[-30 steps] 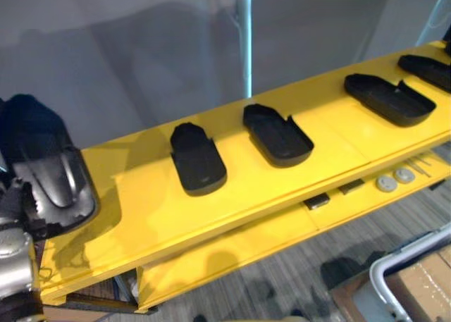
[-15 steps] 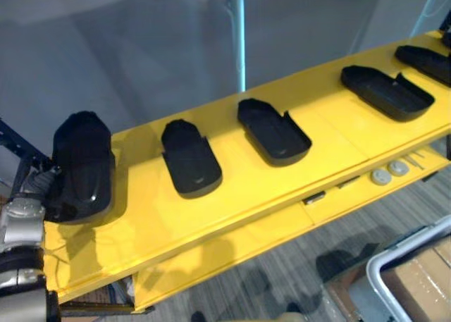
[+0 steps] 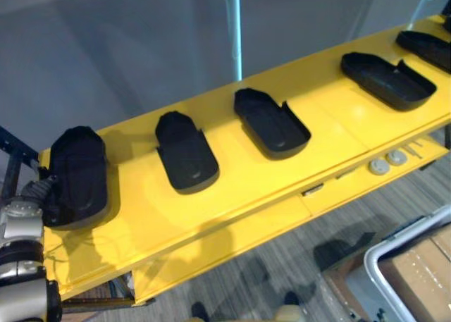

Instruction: Walk over and take plastic housings, then place them on the shelf

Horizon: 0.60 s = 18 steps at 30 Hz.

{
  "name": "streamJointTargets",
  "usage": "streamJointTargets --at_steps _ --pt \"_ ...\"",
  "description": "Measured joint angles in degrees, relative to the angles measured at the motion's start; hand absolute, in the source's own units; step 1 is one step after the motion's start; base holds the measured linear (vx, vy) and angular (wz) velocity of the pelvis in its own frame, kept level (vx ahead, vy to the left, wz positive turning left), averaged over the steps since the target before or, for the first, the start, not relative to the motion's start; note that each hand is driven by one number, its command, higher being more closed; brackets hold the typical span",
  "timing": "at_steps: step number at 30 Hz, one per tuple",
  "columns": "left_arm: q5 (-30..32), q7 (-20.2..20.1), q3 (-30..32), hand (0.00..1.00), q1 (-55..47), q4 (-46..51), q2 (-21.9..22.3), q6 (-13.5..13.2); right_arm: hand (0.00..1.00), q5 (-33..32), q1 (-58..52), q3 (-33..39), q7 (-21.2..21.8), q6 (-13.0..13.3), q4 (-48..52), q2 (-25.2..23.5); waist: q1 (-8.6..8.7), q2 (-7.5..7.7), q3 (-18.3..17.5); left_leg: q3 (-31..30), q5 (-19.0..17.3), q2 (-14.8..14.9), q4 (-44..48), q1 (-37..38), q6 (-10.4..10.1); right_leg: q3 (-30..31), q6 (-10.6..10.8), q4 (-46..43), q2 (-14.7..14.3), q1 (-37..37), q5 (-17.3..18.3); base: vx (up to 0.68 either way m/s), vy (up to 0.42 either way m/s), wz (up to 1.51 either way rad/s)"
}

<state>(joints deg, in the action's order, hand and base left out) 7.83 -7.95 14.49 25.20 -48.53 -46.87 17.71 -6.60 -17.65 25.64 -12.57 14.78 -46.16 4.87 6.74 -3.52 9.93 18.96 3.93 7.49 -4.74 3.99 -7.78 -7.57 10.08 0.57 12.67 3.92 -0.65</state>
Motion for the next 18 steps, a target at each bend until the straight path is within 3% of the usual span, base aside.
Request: streamJointTargets --at_steps 13,18 --pt "-0.6 0.8 0.0 1.00 -1.5 0.2 3.0 -0.5 0.00 -1.6 1.7 -1.4 0.1 0.0 0.4 1.5 0.38 0.33 3.3 -0.8 0.2 -0.1 0.0 -0.4 0.1 -0.2 -0.4 -1.8 0.2 -1.0 0.5 0.00 0.000 0.01" --pt "-0.6 1.2 0.0 1.00 -1.5 0.7 3.0 -0.7 0.00 -1.7 2.6 -1.0 0.1 0.0 0.8 2.2 0.54 -0.79 4.9 -0.9 0.3 -0.1 0.0 -0.5 0.1 -0.2 -0.2 -3.4 0.3 -1.8 1.4 0.00 0.000 0.00"
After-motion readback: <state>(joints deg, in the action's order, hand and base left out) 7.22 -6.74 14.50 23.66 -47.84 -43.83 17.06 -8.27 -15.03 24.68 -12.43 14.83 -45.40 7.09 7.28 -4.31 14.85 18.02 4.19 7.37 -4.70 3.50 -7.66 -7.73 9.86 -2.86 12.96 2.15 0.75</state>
